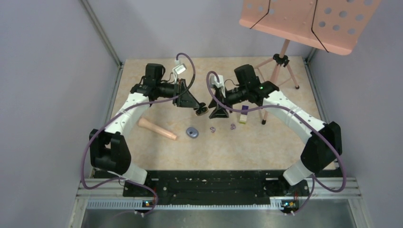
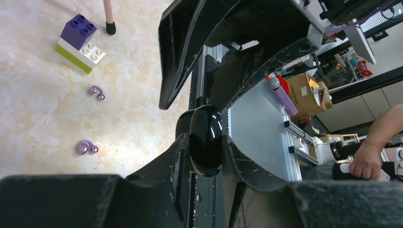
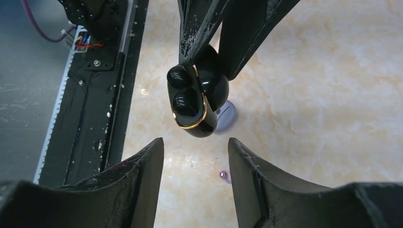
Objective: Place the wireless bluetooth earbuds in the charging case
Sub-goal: Place the earbud in the charging case, then close the charging case.
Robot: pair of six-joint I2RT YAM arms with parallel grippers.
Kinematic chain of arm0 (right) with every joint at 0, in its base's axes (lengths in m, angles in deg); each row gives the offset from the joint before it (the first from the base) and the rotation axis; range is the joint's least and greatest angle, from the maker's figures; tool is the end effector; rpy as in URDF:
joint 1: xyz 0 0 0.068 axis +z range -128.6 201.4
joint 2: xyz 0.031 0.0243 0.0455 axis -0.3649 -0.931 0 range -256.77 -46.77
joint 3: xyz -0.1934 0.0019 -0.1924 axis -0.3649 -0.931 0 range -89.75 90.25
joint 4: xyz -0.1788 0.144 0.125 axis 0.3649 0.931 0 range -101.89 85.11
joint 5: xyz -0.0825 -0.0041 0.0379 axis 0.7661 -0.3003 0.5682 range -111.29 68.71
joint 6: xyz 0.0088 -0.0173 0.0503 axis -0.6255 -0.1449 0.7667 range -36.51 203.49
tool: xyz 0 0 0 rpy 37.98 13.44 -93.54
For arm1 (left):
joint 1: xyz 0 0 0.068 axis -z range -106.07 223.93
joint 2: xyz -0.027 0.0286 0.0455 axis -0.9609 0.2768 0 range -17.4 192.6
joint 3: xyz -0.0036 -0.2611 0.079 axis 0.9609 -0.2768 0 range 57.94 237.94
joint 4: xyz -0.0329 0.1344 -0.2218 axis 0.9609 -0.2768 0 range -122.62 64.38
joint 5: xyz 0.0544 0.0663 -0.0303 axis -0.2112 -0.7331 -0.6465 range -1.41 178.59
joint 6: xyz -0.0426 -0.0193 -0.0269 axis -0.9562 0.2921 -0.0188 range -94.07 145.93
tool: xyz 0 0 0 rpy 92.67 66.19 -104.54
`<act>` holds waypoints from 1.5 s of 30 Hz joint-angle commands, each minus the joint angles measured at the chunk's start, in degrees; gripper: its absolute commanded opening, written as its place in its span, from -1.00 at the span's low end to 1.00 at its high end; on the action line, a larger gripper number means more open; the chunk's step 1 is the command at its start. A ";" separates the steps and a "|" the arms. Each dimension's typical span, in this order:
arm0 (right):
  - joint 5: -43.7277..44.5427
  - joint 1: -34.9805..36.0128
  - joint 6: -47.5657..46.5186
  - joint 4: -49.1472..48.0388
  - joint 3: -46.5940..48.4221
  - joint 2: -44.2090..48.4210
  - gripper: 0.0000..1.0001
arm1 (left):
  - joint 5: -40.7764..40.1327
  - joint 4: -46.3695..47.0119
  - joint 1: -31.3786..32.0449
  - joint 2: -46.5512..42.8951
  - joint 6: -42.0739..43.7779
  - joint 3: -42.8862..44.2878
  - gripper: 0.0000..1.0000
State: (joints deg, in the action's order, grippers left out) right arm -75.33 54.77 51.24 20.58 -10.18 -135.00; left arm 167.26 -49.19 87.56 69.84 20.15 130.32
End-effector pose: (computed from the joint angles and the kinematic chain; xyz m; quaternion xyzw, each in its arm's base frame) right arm 0.2634 0.2080 0.3373 -0.5974 0.5799 0.4172 0.3645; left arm 0.3056 -0.1101 0.3220 0.3228 0.6759 -0.6193 0.2354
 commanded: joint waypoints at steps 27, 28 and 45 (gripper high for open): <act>-4.61 0.13 12.71 -11.13 -0.90 -0.55 0.04 | 1.17 10.93 0.70 0.77 -6.31 2.21 -1.00; -4.48 0.12 11.82 -10.64 -0.79 -0.42 0.02 | 1.19 10.92 0.70 0.83 -6.27 2.16 -1.00; -3.96 -1.32 24.16 -17.49 -3.35 -2.49 -0.93 | 0.85 6.24 0.83 -0.61 -2.89 3.54 -0.10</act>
State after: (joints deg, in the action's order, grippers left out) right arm -78.24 54.57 68.86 8.42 -12.54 -137.38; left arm 167.02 -40.43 88.06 71.61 14.00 131.32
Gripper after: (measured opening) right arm 0.275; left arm 0.350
